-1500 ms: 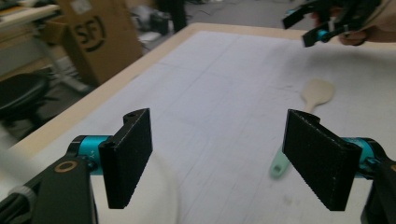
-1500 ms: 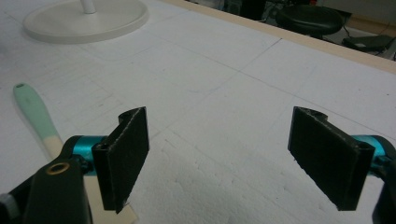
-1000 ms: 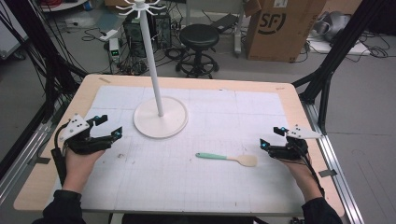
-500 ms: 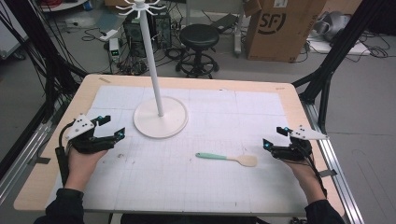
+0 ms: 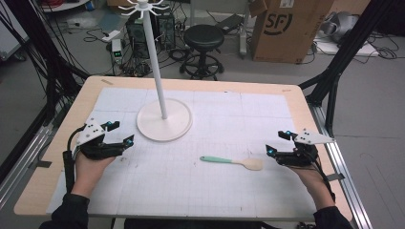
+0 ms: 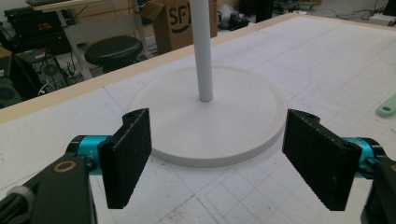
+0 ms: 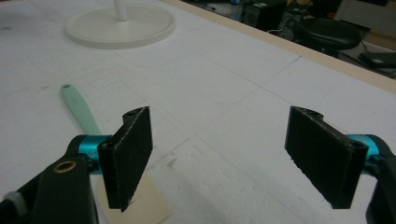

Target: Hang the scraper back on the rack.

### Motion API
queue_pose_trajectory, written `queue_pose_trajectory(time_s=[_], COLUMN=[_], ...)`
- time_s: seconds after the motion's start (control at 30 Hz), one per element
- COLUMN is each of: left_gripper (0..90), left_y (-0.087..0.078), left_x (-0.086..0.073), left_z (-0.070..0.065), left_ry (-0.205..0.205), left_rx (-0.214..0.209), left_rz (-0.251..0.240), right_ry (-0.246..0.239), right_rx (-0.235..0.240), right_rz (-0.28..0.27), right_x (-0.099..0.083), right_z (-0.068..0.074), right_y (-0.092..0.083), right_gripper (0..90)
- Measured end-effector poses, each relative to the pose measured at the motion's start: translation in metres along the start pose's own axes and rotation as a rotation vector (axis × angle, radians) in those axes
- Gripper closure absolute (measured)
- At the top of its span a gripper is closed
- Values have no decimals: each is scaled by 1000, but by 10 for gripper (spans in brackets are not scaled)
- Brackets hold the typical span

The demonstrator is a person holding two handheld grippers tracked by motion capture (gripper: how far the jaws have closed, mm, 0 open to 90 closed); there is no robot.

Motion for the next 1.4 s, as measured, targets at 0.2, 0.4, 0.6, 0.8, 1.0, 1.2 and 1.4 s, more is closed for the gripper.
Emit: queue_pose_trajectory(time_s=[0.2, 0.4, 0.6, 0.8, 1.0, 1.2, 1.4], left_gripper=[225, 197, 187, 187, 187, 187, 189], left_y=[0, 5, 7, 9, 10, 11, 12], left_x=[1, 2, 1, -1, -1, -2, -4], left_z=[-4, -12, -13, -17, -19, -22, -24], left_ry=[-16, -28, -48, -40, -33, -20, -16], left_rx=[-48, -97, -123, -134, -142, -151, -150], left_rz=[-24, -21, -18, -2, 7, 23, 33], right_ry=[-39, -73, -149, -205, -243, -266, -261], right_rx=[67, 185, 247, 287, 326, 318, 316], right_rz=[23, 94, 155, 212, 263, 312, 342], right_x=[3, 7, 14, 15, 13, 9, 6], right_z=[13, 34, 52, 64, 71, 71, 68], right_y=[9, 35, 55, 68, 76, 84, 86], right_gripper=[287, 344, 436, 556, 626, 670, 751])
Point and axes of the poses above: each handheld gripper's, and its own axes: y roughly forward along the jaws, x roughly out of its top, z roughly to its left, the point moved 4 cm from there along y, roughly forward along the jaws, and after that the axes turned 13 degrees about z, right-handed, at the moved point
